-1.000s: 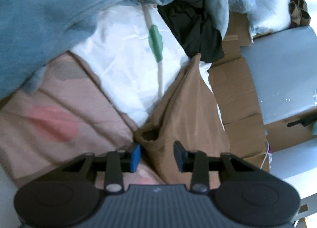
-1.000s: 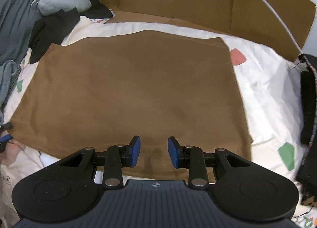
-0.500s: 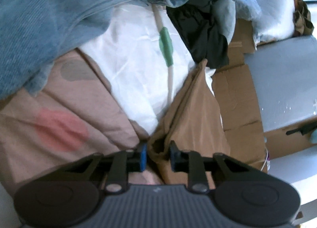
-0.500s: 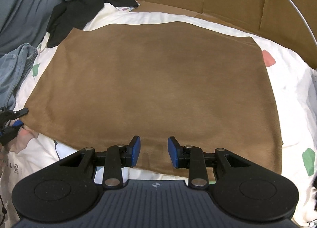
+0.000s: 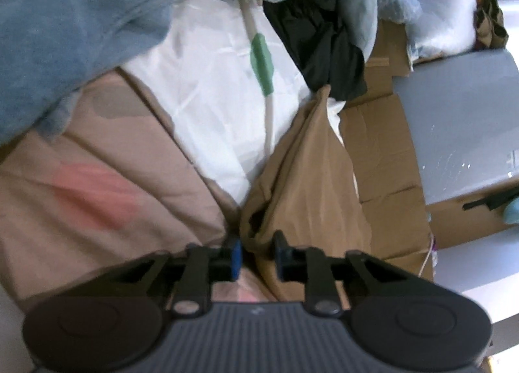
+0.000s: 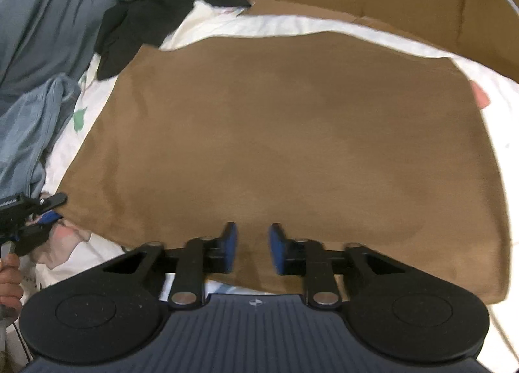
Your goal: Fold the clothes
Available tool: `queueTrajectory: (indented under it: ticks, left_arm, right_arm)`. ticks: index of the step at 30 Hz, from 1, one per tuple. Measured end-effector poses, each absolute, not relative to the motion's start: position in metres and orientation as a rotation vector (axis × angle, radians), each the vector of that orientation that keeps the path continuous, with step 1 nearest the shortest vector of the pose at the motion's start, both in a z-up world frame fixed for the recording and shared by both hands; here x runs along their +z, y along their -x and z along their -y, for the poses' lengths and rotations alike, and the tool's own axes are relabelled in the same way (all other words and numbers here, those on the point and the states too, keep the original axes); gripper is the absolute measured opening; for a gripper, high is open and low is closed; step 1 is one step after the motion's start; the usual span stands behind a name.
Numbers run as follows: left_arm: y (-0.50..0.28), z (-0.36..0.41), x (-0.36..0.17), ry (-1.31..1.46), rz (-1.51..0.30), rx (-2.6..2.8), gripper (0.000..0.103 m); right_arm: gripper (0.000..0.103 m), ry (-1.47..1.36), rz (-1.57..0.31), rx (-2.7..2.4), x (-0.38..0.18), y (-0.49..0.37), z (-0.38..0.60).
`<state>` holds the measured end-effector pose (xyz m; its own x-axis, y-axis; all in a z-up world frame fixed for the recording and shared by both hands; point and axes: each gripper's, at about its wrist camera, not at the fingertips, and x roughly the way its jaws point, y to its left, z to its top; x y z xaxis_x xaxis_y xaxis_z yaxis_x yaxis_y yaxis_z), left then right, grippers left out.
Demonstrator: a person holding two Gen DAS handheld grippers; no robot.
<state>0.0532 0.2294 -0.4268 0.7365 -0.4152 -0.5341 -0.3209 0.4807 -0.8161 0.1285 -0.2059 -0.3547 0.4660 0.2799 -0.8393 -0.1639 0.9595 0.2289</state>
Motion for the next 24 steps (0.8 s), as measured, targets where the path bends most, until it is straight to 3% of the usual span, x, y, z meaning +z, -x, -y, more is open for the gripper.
queueTrajectory:
  ticks: [4,11,24]
  left_arm:
    - [-0.054,-0.232,-0.422,1.086,-0.796,-0.065,0.009]
    - [-0.051,-0.23,-0.404,1.072,-0.774,-0.06,0.007]
    - [-0.058,-0.235,-0.403,1.041,-0.811,-0.088,0.007]
  right_arm:
    - [0.011,-0.127,-1.044,0.268,-0.359,-0.137,0.191]
    - [0.011,-0.098,-1.06,0.265,-0.372,-0.157,0.169]
    - [0.012,-0.106,-1.121,0.234,-0.389,-0.117,0.156]
